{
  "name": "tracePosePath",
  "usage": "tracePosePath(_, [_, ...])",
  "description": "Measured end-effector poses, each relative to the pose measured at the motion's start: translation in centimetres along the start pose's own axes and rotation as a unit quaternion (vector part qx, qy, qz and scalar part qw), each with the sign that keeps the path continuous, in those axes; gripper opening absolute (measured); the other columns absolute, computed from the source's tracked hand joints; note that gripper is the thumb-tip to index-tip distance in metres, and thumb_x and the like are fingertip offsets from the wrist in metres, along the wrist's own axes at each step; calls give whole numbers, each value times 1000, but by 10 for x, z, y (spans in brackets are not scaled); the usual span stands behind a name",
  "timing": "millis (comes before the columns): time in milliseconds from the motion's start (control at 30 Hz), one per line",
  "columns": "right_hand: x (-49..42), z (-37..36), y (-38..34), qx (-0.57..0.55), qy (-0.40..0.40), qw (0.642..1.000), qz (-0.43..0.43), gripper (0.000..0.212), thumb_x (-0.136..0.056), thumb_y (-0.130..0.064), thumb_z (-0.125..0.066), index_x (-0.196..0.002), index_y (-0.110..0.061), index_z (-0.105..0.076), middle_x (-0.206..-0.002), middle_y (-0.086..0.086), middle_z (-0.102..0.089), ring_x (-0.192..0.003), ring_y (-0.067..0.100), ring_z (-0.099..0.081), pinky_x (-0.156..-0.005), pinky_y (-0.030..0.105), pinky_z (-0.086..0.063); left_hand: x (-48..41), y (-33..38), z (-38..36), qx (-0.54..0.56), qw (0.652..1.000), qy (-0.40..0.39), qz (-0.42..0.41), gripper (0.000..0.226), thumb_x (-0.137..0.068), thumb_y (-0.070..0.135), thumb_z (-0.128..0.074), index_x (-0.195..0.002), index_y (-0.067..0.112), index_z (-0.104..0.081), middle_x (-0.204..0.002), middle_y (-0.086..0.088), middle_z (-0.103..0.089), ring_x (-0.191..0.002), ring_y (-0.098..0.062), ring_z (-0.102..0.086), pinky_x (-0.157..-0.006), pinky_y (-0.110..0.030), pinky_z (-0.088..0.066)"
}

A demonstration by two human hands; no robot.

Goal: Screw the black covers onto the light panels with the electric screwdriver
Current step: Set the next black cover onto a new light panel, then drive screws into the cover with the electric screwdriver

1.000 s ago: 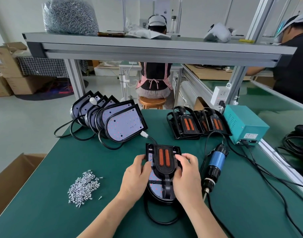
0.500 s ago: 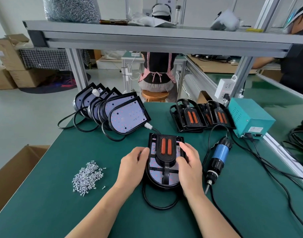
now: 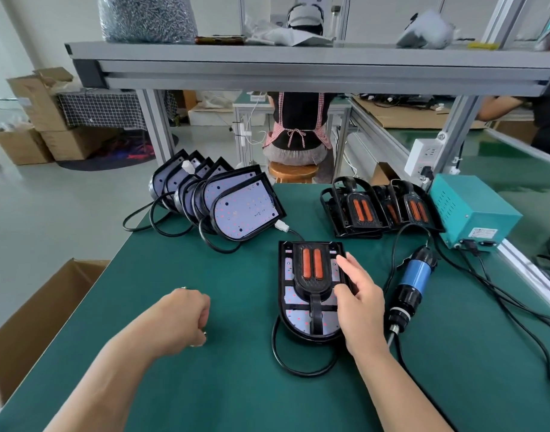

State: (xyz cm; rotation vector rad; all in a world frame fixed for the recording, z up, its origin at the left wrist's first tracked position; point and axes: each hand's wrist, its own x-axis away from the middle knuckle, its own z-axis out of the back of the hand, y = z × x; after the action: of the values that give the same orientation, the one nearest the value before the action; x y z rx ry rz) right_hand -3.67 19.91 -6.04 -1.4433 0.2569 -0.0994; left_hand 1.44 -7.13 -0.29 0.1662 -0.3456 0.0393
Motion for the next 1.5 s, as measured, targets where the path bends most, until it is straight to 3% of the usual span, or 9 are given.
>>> tracePosePath(100, [3,-1,-2,-6,-7,1000,7,55,-94,7,-49,-136,-23,-64,-151,-16,-48,-107,-4,-56,-91,18,-45,-2,3,-4,-36,999,24,-1,21,-84,9,-56,-73,26,-49,-94,5,-64,-76,-6,-48,-67,-14,-43])
tracePosePath(233, [5,-3,0,64,-34,997,7,60,-92,12,-46,-144,-16,-57,-156,-9,-41,-131,-9,-38,-103,0,-25,-5,5,-4,-25,999,39,-16,20,-81,11,-53,-70,27,-49,-84,9,-61,-81,-13,-57,-67,-25,-49])
tracePosePath(367, [6,-4,-1,78,-33,996,-2,61,-91,13,-47,-146,-14,-54,-159,-5,-38,-113,-24,-45,-88,-10,-24,-9,23,-1,229,965,95,-82,17,-80,13,-63,-68,24,-56,-59,5,-63,-53,-9,-53,-55,-32,-49])
tracePosePath(567, [15,-3,-10,53,-28,998,37,51,-94,5,-55,-140,-16,-61,-156,-7,-42,-120,-34,-34,-100,-6,-24,-21,88,-15,478,838,211,-155,18,-83,7,-72,-75,22,-65,-71,2,-65,-62,-11,-55,-61,-26,-47])
tracePosePath(700, [17,9,-18,108,67,982,141,41,-97,1,-59,-134,-12,-63,-152,-1,-47,-143,5,-38,-120,29,-30,-26,120,-33,470,827,259,-164,20,-83,4,-68,-73,20,-61,-71,3,-63,-58,-9,-49,-58,-19,-44])
tracePosePath(867, [-26,70,-21,261,172,949,36,45,-92,-20,-68,-134,-11,-53,-137,9,-44,-126,27,-39,-101,47,-43,-36,121,-44,469,811,325,-129,24,-84,-2,-65,-72,17,-57,-67,-3,-60,-61,-25,-53,-60,-30,-51])
tracePosePath(1133, [-73,96,-11,362,94,909,-184,72,-84,-43,-74,-129,-5,-32,-87,6,-57,-84,31,-57,-62,36,-41,-39,124,-65,407,804,406,-154,29,-83,-8,-70,-89,20,-70,-82,14,-63,-76,-9,-58,-69,-9,-44])
tracePosePath(1300, [-77,102,0,118,140,960,-211,37,-77,-35,-73,-87,-7,-50,-79,5,-56,-63,22,-51,-57,30,-38,-38,123,-65,377,805,424,-175,27,-85,-7,-69,-87,20,-70,-85,16,-63,-80,-9,-60,-69,-10,-44])
tracePosePath(1500, [-78,102,-12,-182,181,950,-176,18,-83,-22,-73,-88,-13,-58,-75,3,-50,-59,18,-49,-52,25,-43,-34,129,-55,359,816,405,-202,25,-87,-5,-67,-88,20,-72,-86,16,-64,-82,-9,-60,-69,-12,-45])
